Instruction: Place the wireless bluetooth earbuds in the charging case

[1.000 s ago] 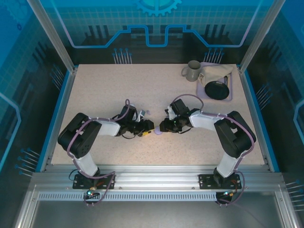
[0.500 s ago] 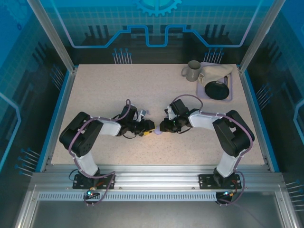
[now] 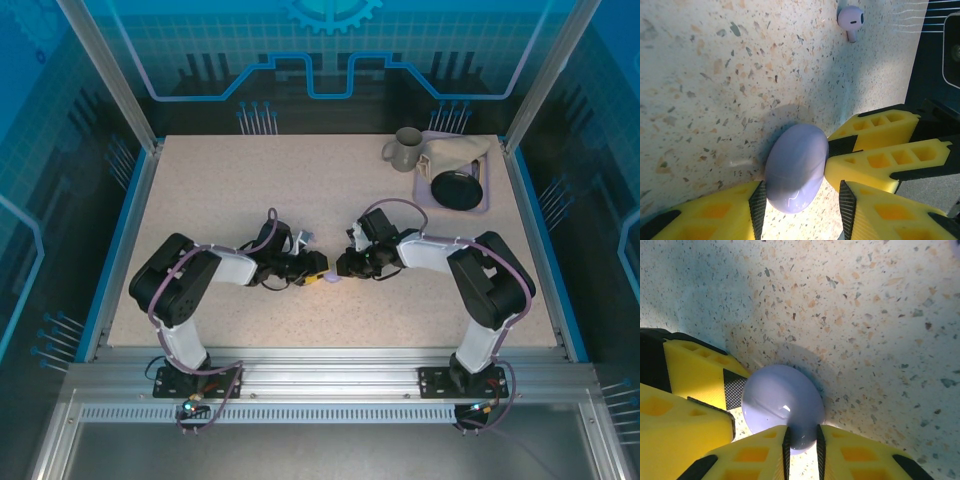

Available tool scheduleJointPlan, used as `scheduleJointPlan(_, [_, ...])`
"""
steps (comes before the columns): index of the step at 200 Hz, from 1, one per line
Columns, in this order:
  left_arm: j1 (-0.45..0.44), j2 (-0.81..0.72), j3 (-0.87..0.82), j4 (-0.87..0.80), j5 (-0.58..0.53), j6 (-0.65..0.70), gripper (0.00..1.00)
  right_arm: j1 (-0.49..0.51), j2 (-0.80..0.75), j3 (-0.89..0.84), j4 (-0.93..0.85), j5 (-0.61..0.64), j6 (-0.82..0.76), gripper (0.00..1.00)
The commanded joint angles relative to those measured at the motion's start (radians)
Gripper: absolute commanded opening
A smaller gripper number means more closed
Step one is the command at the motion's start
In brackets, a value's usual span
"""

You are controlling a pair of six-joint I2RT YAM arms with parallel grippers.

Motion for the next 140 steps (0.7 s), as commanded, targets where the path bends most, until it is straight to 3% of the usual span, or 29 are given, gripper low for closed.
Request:
scheduleJointPlan(1, [-0.060, 0.072, 0.004, -0.007, -0.005, 0.000, 0.44, -0.011, 0.033, 0.001, -0.017, 0.017, 0.009, 0.23])
scheduleJointPlan(57, [-0.071, 0.058, 0.022, -0.002, 0.007, -0.014, 0.36, -0.020, 0.039, -0.012, -0.005, 0.011, 0.010, 0.22])
scheduleJointPlan(140, [-0.086, 0.042, 0.067, -0.099, -0.033, 0.021, 0.34, -0.022, 0.051, -0.013, 0.015, -0.019, 0.013, 0.22])
